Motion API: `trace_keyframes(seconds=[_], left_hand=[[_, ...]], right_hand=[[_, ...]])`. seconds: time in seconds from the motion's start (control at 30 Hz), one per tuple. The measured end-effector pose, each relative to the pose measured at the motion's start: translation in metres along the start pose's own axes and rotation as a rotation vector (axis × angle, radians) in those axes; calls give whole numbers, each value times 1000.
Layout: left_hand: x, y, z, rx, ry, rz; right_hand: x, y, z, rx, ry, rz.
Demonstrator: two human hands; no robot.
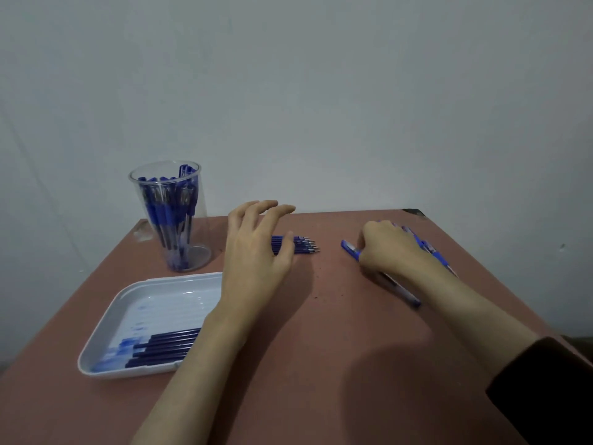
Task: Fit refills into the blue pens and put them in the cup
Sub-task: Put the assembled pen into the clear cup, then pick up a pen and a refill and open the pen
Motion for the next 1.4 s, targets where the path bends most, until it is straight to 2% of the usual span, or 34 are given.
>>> trace_keyframes(seconds=[0.2,0.33,0.6,0.93,1.03,1.2,1.3,1.4], left_hand=[[-8,-13,-7,-151,-107,123],[-11,-18,-7,-239,-203,228],[-11,-19,-7,-274,-245,292],[-7,-22,-8,-294,-263,312],[-9,-26,-9,-319,-264,280],[-7,-17,-3,-188,-547,172],[-5,-12,1,-87,-717,94],[-5,-12,3,-66,-804,78]], right_hand=[[-1,-32,4,-292,73,-438],[23,-44,5,-412,147,-602],[32,-44,12,-429,279,-539],[30,-34,12,-403,246,-493],[31,-23,3,-295,213,-445],[30,-13,-7,-198,257,-606],[33,-16,-6,-218,237,-637],[36,-18,-4,-280,218,-647]])
Point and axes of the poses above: each hand's wrist, its own z-axis away from the middle knuckle, its own x-axis out of the palm, y = z × x, the point moved 1 cm from there along -z, towards the middle knuckle, and after that the axes turned 13 degrees about -z, right-handed, at the moved point
